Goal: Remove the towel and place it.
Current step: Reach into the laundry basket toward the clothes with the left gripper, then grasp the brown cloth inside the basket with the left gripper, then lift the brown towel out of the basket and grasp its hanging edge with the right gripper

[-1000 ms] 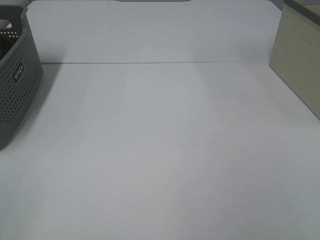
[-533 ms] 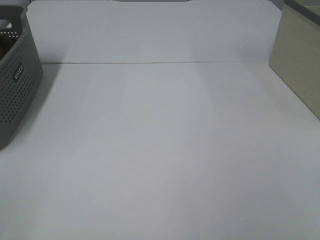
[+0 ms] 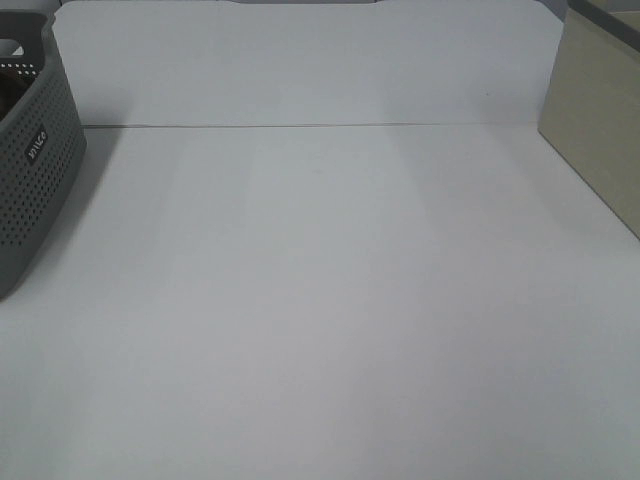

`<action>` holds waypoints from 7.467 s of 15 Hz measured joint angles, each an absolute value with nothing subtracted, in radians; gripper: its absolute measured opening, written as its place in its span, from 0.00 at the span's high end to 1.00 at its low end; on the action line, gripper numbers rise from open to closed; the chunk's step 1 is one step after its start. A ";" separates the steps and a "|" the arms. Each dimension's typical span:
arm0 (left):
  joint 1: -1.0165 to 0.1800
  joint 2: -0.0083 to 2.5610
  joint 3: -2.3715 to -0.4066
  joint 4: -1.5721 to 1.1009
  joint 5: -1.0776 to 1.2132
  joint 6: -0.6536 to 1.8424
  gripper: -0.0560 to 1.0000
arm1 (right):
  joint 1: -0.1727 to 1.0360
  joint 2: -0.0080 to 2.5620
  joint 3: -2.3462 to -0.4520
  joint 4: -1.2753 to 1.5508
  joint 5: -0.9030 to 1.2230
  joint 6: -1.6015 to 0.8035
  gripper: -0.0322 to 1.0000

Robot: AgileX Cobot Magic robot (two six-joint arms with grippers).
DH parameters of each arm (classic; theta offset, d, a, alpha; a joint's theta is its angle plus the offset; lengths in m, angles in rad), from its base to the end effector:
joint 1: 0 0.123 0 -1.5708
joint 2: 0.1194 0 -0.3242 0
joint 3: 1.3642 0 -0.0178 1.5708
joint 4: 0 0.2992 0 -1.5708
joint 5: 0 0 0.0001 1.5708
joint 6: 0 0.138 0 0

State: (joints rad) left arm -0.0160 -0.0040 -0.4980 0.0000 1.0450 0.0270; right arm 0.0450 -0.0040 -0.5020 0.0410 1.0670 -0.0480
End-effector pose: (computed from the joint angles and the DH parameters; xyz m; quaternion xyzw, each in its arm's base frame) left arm 0.0407 -0.0007 0.2806 0.0182 0.8484 0.0029 0.5291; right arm 0.0385 0.0067 0.2794 -0.0406 0.8522 0.0197 0.5213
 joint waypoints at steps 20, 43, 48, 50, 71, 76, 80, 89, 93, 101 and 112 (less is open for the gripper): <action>-0.026 0.988 -1.237 0.301 1.163 0.847 0.01 | 0.045 -0.004 -0.502 0.041 1.067 -0.048 0.24; 0.173 2.207 -1.857 0.436 0.787 1.136 0.01 | 0.045 -0.004 -0.502 0.041 1.067 -0.048 0.24; 0.173 2.226 -1.863 0.421 0.797 1.149 0.07 | 0.045 -0.004 -0.502 0.041 1.067 -0.048 0.24; 0.173 2.226 -1.867 0.417 0.823 1.151 0.30 | 0.045 -0.004 -0.502 0.041 1.067 -0.048 0.24; 0.032 1.862 -1.867 0.405 0.920 0.846 0.95 | 0.045 -0.004 -0.502 0.041 1.067 -0.048 0.24; -0.108 1.668 -1.867 0.404 0.923 0.819 0.95 | 0.045 -0.004 -0.502 0.041 1.067 -0.048 0.24; -0.200 1.567 -1.867 0.404 0.879 0.818 0.95 | 0.045 0.083 -0.514 0.068 1.043 -0.078 0.24; -0.579 1.491 -1.867 0.415 0.831 0.818 0.95 | 0.045 0.748 -0.546 1.191 0.659 -1.262 0.24; -0.692 1.491 -1.867 0.416 0.818 0.818 0.95 | 0.045 1.079 -0.686 1.454 0.839 -1.656 0.20; -0.753 1.497 -1.867 0.405 0.780 0.818 0.95 | 0.145 1.541 -1.004 1.475 1.092 -1.767 0.09; -0.753 1.527 -1.867 0.388 0.737 0.818 0.95 | 0.351 1.794 -1.211 1.420 1.151 -1.723 0.09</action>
